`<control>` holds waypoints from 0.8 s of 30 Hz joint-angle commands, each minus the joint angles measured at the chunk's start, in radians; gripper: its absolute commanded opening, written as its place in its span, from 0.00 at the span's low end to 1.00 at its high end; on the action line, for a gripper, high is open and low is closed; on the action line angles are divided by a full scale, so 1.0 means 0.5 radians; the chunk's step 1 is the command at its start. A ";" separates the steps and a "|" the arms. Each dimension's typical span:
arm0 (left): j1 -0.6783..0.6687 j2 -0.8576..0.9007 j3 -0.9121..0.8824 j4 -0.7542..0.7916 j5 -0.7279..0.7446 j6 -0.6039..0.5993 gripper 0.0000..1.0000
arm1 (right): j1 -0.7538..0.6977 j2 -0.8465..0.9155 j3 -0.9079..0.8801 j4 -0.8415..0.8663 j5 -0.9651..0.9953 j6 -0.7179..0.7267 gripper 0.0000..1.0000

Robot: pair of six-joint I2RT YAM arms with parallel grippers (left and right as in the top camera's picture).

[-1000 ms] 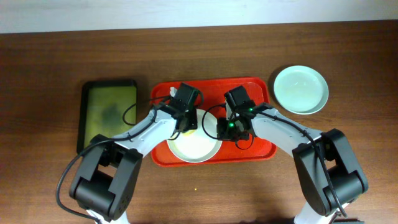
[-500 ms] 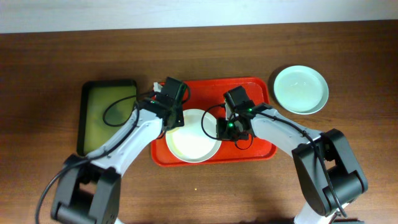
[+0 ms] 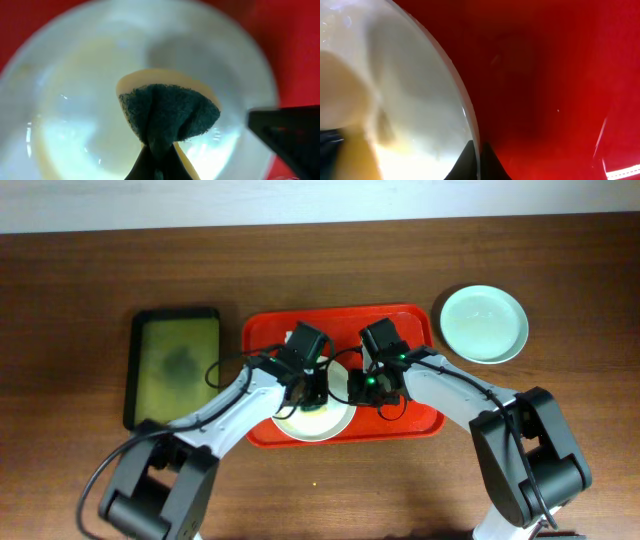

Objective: Clean dirty plates on tray and stack at the side
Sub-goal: 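Scrub the white plate with the left sponge while the right gripper holds it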

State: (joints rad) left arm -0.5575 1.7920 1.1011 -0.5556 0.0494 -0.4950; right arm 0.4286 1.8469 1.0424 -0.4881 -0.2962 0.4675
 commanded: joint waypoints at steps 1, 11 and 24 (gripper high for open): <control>0.004 0.120 -0.035 -0.026 -0.160 -0.018 0.00 | -0.007 0.056 -0.036 -0.024 0.146 -0.012 0.04; 0.004 0.172 -0.045 -0.389 -1.280 -0.018 0.00 | -0.007 0.056 -0.036 -0.024 0.146 -0.013 0.04; 0.085 -0.235 0.168 -0.380 -0.994 -0.018 0.00 | -0.007 -0.033 0.105 -0.170 0.132 -0.207 0.04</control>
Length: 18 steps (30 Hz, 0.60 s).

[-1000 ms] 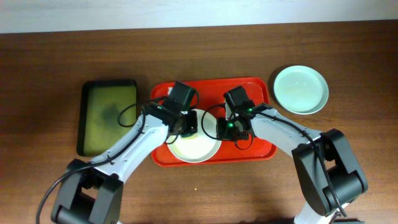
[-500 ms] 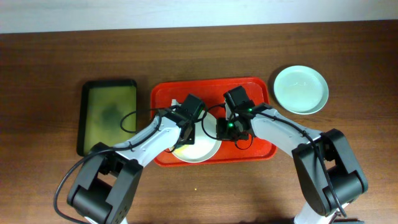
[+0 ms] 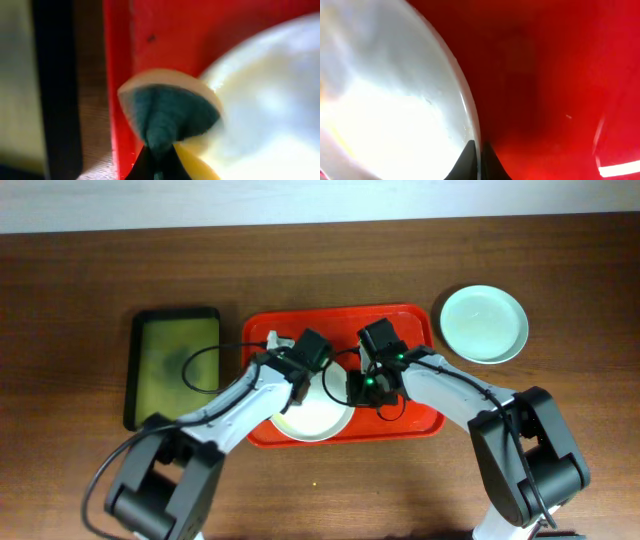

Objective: Clean dirty plates on tray and stack at the side

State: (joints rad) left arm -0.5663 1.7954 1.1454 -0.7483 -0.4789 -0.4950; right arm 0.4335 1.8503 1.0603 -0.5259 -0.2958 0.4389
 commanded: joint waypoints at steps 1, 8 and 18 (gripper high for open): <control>0.135 -0.285 0.079 0.007 0.098 -0.018 0.00 | -0.016 -0.057 0.111 -0.136 0.138 -0.191 0.04; 0.565 -0.508 0.079 -0.016 0.524 -0.008 0.00 | -0.003 -0.113 0.555 -0.643 0.486 -0.357 0.04; 1.160 -0.506 0.063 -0.175 0.764 0.035 0.00 | 0.478 -0.113 1.386 -1.440 2.056 -0.533 0.04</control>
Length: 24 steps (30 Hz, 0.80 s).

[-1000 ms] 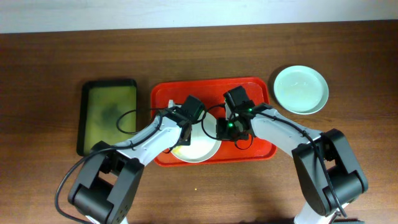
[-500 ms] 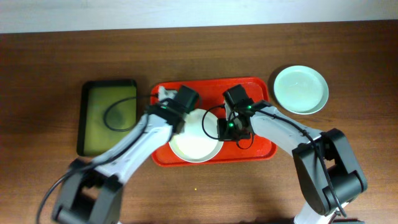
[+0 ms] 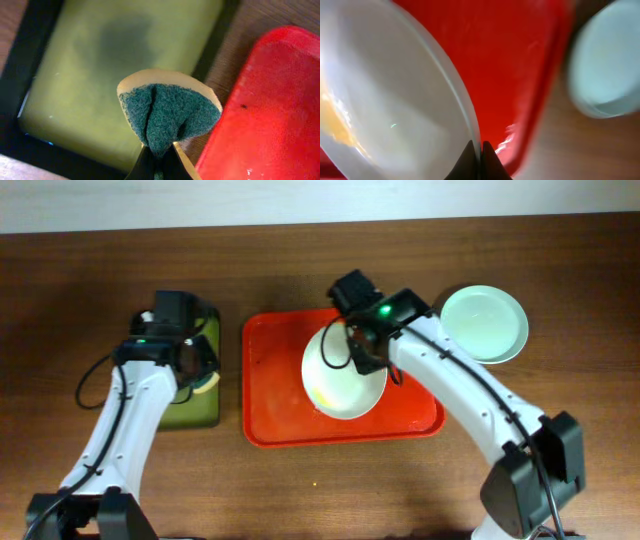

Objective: Clean dirty plates on tray and stack at the side

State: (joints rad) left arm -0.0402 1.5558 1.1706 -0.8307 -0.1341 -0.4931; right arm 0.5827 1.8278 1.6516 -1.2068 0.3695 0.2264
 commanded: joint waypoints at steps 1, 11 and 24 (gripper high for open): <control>0.146 -0.027 0.013 -0.011 0.076 0.031 0.00 | 0.256 -0.068 0.263 -0.103 0.918 -0.148 0.04; 0.210 -0.027 0.013 -0.034 0.083 0.031 0.00 | 0.803 -0.068 0.385 -0.066 2.330 -1.289 0.04; 0.210 -0.027 0.013 -0.034 0.083 0.031 0.00 | 0.848 -0.068 0.385 0.136 1.663 -1.123 0.04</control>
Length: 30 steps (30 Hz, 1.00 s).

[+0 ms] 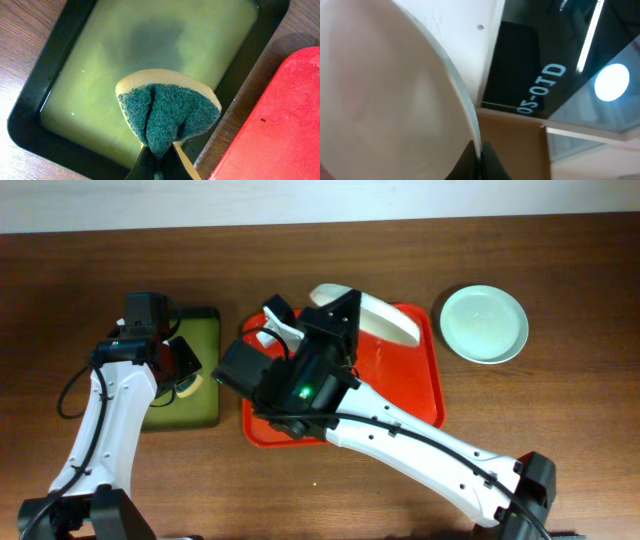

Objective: Clean dirty plates on tray and stack at the side

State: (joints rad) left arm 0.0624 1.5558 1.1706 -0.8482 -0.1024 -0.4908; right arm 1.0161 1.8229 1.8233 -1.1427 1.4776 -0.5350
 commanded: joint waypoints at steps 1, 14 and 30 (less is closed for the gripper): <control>0.005 -0.027 0.013 0.000 0.019 0.026 0.00 | -0.071 -0.056 0.035 0.006 -1.067 0.452 0.04; 0.004 -0.027 0.013 -0.005 0.057 0.026 0.00 | -0.323 -0.069 0.024 -0.040 -0.650 0.528 0.04; 0.002 -0.027 0.013 -0.005 0.057 0.026 0.00 | -0.207 -0.017 0.025 -0.008 0.177 0.153 0.04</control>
State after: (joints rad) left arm 0.0624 1.5558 1.1706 -0.8494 -0.0822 -0.4908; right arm 0.8715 1.8248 1.8233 -1.1473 1.4315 -0.3790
